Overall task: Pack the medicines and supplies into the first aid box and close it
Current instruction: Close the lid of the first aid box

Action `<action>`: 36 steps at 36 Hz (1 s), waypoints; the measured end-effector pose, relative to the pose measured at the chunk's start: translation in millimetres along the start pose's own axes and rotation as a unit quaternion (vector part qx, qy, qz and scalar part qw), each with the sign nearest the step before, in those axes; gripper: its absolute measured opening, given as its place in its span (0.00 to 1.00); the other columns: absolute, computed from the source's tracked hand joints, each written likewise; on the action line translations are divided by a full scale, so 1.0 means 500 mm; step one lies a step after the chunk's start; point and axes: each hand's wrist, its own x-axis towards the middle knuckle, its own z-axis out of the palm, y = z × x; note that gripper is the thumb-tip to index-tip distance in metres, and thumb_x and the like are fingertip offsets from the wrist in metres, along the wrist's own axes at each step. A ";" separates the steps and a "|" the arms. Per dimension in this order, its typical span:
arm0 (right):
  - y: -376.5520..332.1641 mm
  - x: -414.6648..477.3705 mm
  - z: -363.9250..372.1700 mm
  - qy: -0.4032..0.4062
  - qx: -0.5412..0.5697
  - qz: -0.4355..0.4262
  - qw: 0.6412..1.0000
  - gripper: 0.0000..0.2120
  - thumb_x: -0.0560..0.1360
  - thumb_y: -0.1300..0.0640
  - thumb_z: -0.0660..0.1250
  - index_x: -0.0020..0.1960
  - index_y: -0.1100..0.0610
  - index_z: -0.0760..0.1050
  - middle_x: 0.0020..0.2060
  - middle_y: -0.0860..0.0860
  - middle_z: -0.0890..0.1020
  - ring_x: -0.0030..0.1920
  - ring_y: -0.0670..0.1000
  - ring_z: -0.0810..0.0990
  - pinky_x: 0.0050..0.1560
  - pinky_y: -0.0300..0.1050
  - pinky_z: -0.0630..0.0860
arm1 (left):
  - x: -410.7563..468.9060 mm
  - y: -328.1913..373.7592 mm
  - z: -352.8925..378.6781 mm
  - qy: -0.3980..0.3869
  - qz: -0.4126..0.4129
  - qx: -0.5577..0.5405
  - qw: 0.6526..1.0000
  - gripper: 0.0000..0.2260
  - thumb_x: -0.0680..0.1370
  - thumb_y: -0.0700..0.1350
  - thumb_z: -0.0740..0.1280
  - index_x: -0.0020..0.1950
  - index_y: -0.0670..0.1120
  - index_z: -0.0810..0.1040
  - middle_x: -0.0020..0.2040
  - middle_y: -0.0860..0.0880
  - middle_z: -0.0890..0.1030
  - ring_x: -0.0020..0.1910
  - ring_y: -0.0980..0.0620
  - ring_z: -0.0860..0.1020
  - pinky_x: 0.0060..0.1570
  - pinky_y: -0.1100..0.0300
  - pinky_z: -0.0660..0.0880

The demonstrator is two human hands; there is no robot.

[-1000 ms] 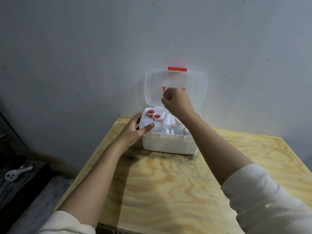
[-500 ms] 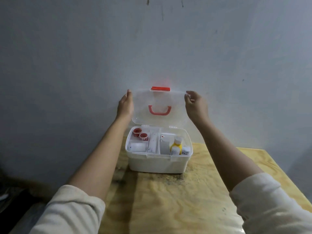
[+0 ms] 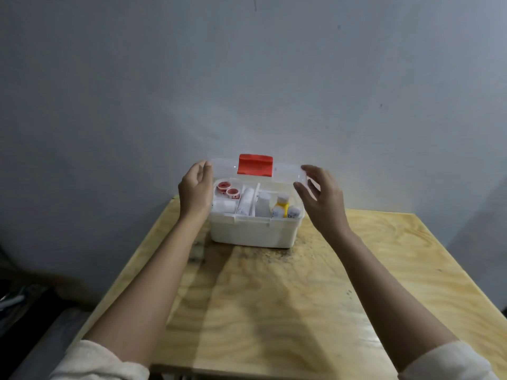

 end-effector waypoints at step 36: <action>0.043 -0.085 0.047 -0.079 -0.021 -0.096 0.992 0.11 0.77 0.54 0.62 0.49 0.59 0.80 0.52 0.50 0.83 0.64 0.49 0.74 0.73 0.50 0.59 | -0.079 -0.091 0.025 -0.073 -0.024 -0.057 0.995 0.21 0.83 0.50 0.57 0.75 0.47 0.65 0.74 0.50 0.67 0.73 0.54 0.66 0.64 0.67 0.63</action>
